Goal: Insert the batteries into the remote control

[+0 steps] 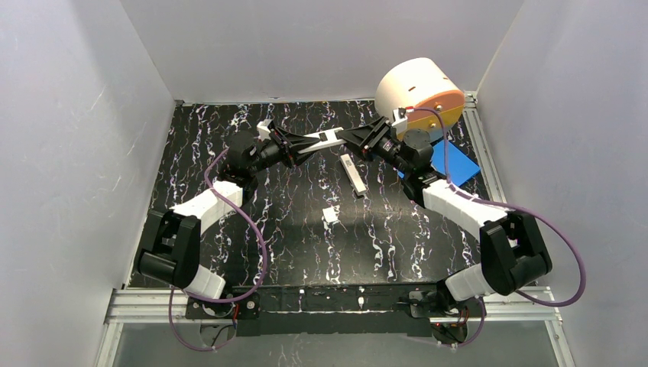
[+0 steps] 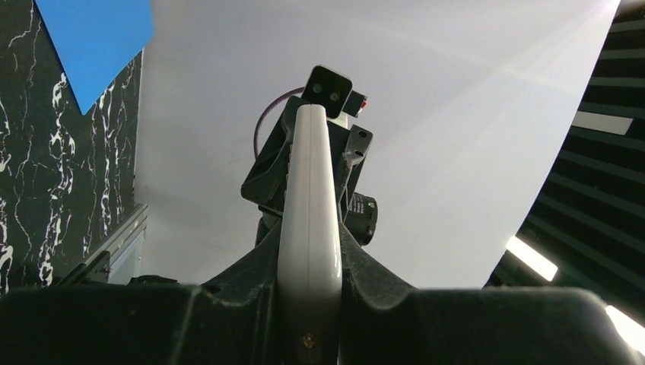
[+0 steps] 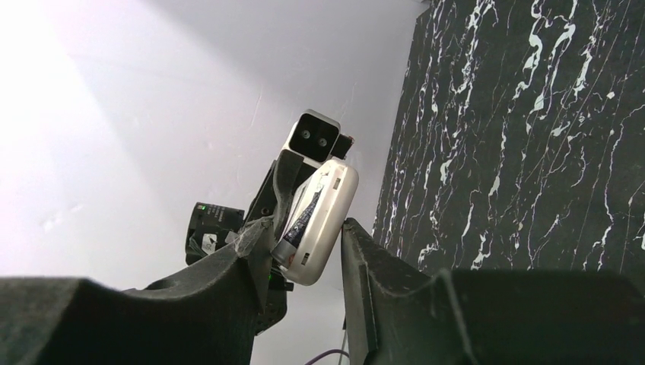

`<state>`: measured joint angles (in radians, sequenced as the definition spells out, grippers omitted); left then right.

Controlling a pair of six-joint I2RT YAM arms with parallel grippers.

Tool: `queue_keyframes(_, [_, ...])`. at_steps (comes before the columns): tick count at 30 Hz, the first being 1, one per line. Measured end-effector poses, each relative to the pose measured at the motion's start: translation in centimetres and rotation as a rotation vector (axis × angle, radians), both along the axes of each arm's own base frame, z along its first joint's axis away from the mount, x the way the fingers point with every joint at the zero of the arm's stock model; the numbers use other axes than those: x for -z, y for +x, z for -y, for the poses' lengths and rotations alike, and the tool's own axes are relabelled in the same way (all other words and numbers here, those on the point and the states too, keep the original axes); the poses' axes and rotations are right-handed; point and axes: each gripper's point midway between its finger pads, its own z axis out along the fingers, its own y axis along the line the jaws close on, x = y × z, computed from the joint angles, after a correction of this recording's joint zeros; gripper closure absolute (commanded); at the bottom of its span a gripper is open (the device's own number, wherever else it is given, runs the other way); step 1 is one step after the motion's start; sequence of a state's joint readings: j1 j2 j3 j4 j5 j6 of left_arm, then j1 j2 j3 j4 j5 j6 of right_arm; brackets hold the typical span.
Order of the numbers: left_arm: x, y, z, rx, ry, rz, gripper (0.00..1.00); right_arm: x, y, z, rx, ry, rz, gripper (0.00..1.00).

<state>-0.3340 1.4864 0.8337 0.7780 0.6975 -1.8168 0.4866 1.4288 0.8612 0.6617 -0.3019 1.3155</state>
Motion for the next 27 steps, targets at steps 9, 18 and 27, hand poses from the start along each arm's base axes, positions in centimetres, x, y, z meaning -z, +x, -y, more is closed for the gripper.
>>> queue_keyframes(9, [0.1,0.1,0.1,0.006,-0.003,0.013,1.0,0.4,0.5,-0.5,-0.016,-0.005,-0.023,0.69])
queue_keyframes(18, [-1.3,0.2,0.3,0.007,0.005,0.142,1.0,0.8,0.4,-0.2,-0.01,-0.035,-0.009,0.12])
queue_keyframes(27, [-0.9,0.0,0.5,0.025,0.103,0.319,1.0,-3.6,-1.2,3.0,0.018,0.018,0.125,0.1])
